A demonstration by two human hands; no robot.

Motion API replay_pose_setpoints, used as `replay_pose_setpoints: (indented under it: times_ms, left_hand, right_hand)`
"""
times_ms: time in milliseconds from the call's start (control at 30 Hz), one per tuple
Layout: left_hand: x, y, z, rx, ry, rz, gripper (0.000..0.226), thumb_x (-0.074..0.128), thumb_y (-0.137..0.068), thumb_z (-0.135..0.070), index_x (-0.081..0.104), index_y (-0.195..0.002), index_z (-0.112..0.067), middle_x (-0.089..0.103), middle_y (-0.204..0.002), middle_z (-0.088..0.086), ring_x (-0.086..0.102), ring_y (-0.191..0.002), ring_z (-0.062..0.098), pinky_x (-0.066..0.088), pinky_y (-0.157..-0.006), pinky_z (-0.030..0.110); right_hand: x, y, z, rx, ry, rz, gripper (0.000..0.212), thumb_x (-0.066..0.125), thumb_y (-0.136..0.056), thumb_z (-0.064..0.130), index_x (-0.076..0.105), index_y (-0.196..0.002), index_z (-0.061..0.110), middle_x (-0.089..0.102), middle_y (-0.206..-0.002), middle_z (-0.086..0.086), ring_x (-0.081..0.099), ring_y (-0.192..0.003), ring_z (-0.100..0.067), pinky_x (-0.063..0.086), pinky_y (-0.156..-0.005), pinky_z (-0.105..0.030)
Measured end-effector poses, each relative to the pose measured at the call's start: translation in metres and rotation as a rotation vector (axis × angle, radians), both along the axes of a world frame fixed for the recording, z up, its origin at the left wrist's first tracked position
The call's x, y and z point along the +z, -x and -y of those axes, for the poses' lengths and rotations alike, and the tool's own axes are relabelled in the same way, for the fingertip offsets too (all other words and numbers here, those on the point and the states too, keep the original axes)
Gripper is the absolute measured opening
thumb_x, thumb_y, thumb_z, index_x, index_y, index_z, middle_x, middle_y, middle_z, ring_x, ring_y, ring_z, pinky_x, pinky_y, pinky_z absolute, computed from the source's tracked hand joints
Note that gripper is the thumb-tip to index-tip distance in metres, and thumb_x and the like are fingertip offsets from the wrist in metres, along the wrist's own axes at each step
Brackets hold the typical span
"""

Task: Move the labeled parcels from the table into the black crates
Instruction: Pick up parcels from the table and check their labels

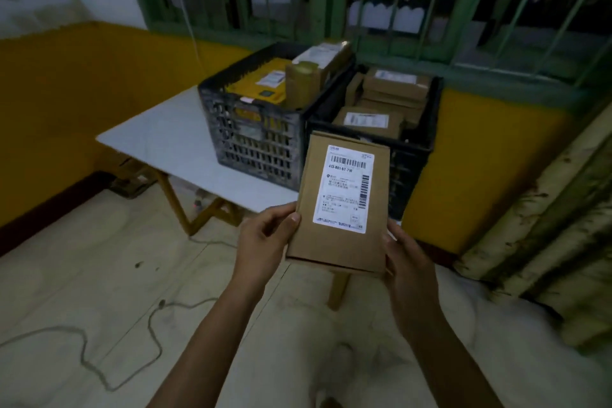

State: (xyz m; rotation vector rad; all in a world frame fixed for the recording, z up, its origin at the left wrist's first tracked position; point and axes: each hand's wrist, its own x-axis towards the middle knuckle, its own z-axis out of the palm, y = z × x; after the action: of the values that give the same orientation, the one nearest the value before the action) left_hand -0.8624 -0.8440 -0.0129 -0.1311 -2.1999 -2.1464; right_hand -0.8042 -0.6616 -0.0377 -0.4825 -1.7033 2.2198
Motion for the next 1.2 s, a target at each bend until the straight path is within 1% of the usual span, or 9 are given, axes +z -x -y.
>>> replay_pose_setpoints:
  times_ms: [133,267,333,533,667,800,933,1067,1200]
  left_hand:
    - [0.006,0.091,-0.036,-0.095,-0.004,0.024,0.017,0.058,-0.093,-0.019,0.073,-0.1,-0.023,0.075,-0.09,-0.011,0.07,-0.084,0.005,0.053,-0.066,0.016]
    - [0.023,0.179,-0.078,-0.213,-0.013,0.084,0.014,0.057,-0.094,-0.019,0.068,-0.102,-0.019,0.075,-0.084,-0.008,0.071,-0.075,0.007,0.052,-0.058,0.017]
    - [0.029,0.217,-0.101,-0.247,-0.061,0.202,0.015,0.061,-0.092,-0.018,0.061,-0.103,-0.027,0.074,-0.079,-0.009,0.071,-0.069,0.01,0.053,-0.054,0.02]
    - [0.024,0.295,-0.171,-0.401,-0.343,0.618,0.036,0.067,-0.086,-0.006,0.054,-0.114,-0.025,0.075,-0.091,0.001,0.073,-0.084,0.021,0.058,-0.063,0.027]
    - [0.013,0.326,-0.216,-0.306,-0.431,0.737,0.037,0.056,-0.092,0.003,0.053,-0.126,-0.012,0.066,-0.108,0.008,0.064,-0.099,0.023,0.06,-0.069,0.029]
    - [0.014,0.35,-0.228,-0.289,-0.481,0.948,0.02,0.054,-0.094,-0.003,0.06,-0.112,-0.009,0.062,-0.1,0.013,0.06,-0.088,0.024,0.055,-0.067,0.031]
    - [0.012,0.375,-0.22,-0.317,-0.507,1.008,0.012,0.052,-0.094,-0.015,0.063,-0.094,-0.021,0.063,-0.091,0.01,0.057,-0.082,0.03,0.054,-0.049,0.043]
    - [-0.004,0.393,-0.214,-0.228,-0.567,1.055,0.02,0.051,-0.096,-0.026,0.064,-0.111,-0.023,0.062,-0.103,0.011,0.055,-0.094,0.034,0.047,-0.066,0.054]
    - [-0.015,0.406,-0.209,-0.165,-0.665,1.141,0.025,0.041,-0.1,-0.029,0.061,-0.108,-0.016,0.062,-0.102,0.016,0.057,-0.093,0.035,0.047,-0.066,0.054]
  right_hand:
    - [0.007,0.082,-0.049,-0.035,-0.027,0.005,0.027,0.062,-0.084,0.027,0.068,-0.11,0.032,0.073,-0.109,0.008,0.069,-0.1,-0.012,0.056,-0.085,-0.041]
    - [0.029,0.172,-0.11,-0.036,-0.088,0.037,0.017,0.062,-0.091,0.025,0.072,-0.101,0.034,0.074,-0.099,0.012,0.07,-0.088,-0.007,0.057,-0.064,-0.024]
    - [0.045,0.215,-0.136,-0.045,-0.089,0.079,0.02,0.062,-0.091,0.027,0.072,-0.109,0.027,0.073,-0.105,0.006,0.069,-0.093,-0.009,0.055,-0.066,-0.024]
    - [0.07,0.312,-0.19,-0.138,0.294,0.038,0.026,0.055,-0.094,0.043,0.065,-0.099,0.02,0.073,-0.09,0.001,0.071,-0.077,-0.014,0.059,-0.069,-0.03]
    - [0.05,0.361,-0.197,-0.079,0.012,0.098,0.036,0.064,-0.091,0.023,0.058,-0.126,0.02,0.07,-0.114,0.0,0.068,-0.101,-0.019,0.058,-0.083,-0.039]
    - [0.026,0.405,-0.207,-0.098,-0.133,0.265,0.048,0.06,-0.09,0.001,0.052,-0.135,0.013,0.062,-0.128,-0.009,0.061,-0.112,-0.028,0.049,-0.098,-0.047]
    - [0.002,0.437,-0.216,-0.12,-0.295,0.452,0.044,0.05,-0.094,0.0,0.051,-0.136,0.012,0.059,-0.13,-0.012,0.058,-0.107,-0.025,0.049,-0.087,-0.033]
    - [-0.005,0.446,-0.231,-0.063,-0.365,0.58,0.041,0.045,-0.096,-0.002,0.052,-0.135,0.008,0.057,-0.132,-0.015,0.057,-0.109,-0.028,0.047,-0.084,-0.032]
    - [-0.008,0.451,-0.231,-0.045,-0.356,0.593,0.042,0.043,-0.095,-0.007,0.053,-0.133,0.006,0.058,-0.131,-0.018,0.057,-0.099,-0.025,0.048,-0.082,-0.034]
